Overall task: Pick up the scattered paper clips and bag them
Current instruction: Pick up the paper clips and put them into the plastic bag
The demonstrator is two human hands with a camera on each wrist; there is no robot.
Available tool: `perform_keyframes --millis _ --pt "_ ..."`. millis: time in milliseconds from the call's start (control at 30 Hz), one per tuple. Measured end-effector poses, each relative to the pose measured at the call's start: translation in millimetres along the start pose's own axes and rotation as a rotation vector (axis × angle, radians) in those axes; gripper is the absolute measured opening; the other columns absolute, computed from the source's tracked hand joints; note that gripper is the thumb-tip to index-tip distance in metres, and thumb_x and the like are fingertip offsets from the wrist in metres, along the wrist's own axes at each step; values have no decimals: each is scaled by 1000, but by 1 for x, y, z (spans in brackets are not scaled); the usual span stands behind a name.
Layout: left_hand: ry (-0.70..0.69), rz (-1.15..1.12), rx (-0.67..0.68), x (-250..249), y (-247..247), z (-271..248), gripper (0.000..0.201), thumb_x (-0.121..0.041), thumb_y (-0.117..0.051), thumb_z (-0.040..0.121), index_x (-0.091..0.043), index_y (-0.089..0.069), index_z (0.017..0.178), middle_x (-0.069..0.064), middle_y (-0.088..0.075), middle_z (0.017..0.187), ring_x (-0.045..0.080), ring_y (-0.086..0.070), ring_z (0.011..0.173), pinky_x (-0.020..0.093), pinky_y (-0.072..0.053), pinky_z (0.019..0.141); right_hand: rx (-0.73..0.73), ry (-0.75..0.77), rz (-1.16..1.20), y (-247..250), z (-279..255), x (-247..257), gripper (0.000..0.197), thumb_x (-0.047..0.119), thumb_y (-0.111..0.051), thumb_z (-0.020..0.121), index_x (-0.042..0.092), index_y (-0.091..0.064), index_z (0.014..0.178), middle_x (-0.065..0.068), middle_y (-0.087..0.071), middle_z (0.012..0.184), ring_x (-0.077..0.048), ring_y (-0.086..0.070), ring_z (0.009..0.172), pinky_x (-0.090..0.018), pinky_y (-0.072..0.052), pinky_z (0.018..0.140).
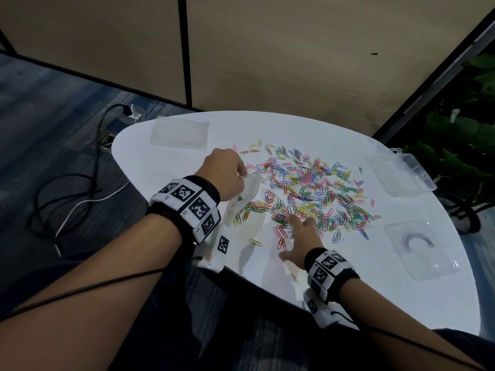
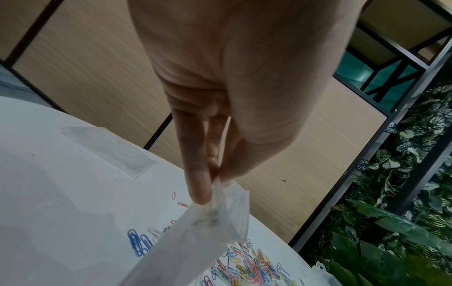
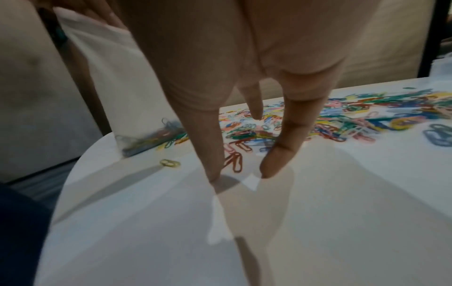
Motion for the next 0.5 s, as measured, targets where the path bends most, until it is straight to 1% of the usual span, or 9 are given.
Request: perform_keyframes --millis 67,133,200,233,267,300,367,400,500 --pt "1 3 1 2 1 0 24 -11 -62 87 -16 -78 104 9 -70 107 24 -64 93 25 -49 74 -86 64 4 -4 7 6 94 23 -81 74 24 -23 148 -14 -21 145 -34 -45 128 -40 -46 104" --pt "2 5 3 3 1 0 26 -9 -60 86 -16 -77 104 9 -70 108 26 -65 96 27 -52 77 -142 100 -98 -2 15 9 85 27 -72 83 27 -20 150 -12 -14 154 -36 -35 136 -42 -43 105" --pt "5 8 9 5 2 0 27 -9 -59 85 -17 -77 103 9 -70 108 27 -66 98 28 -54 79 -155 143 -234 -2 25 9 74 28 -61 91 31 -16 150 -9 -6 160 -38 -30 138 -45 -42 105" --pt "5 11 13 5 2 0 27 -9 -59 85 -17 -77 103 9 -71 108 27 -67 98 28 -55 81 -147 163 -280 -4 30 8 70 25 -58 94 32 -16 150 -8 -6 161 -39 -31 138 -47 -43 105" --pt "2 12 17 5 2 0 26 -9 -59 85 -17 -77 102 9 -71 108 27 -67 97 29 -56 82 -137 175 -309 -5 33 8 68 20 -56 94 33 -19 148 -9 -11 160 -40 -34 136 -48 -46 102" --pt "-1 12 21 5 2 0 25 -9 -59 85 -17 -77 101 10 -71 108 27 -68 96 31 -57 84 -139 190 -327 -7 37 8 66 14 -57 92 32 -23 146 -9 -21 156 -39 -38 132 -47 -50 97" --pt "-3 9 26 5 2 0 25 -9 -59 85 -18 -76 100 10 -71 107 28 -69 93 33 -58 85 -179 245 -344 -9 40 10 58 5 -58 89 25 -37 139 -10 -44 137 -34 -49 118 -42 -54 86" --pt "-3 8 28 5 2 0 25 -8 -58 85 -18 -76 99 10 -71 106 27 -69 92 33 -58 85 -201 276 -353 -9 41 12 50 2 -57 89 20 -44 134 -10 -52 127 -32 -53 110 -39 -54 81" --pt "-4 15 30 4 1 -1 25 -8 -58 85 -18 -76 99 10 -71 104 27 -69 90 32 -58 83 -236 312 -368 -4 41 13 25 0 -56 89 8 -63 112 -11 -60 108 -28 -60 96 -34 -51 77"
Point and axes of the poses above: each hand's wrist, its own z-axis towards the middle knuckle, its own y-axis out of the back of the hand, x = y × z, the point moved 3 cm from there along z, towards the middle knuckle
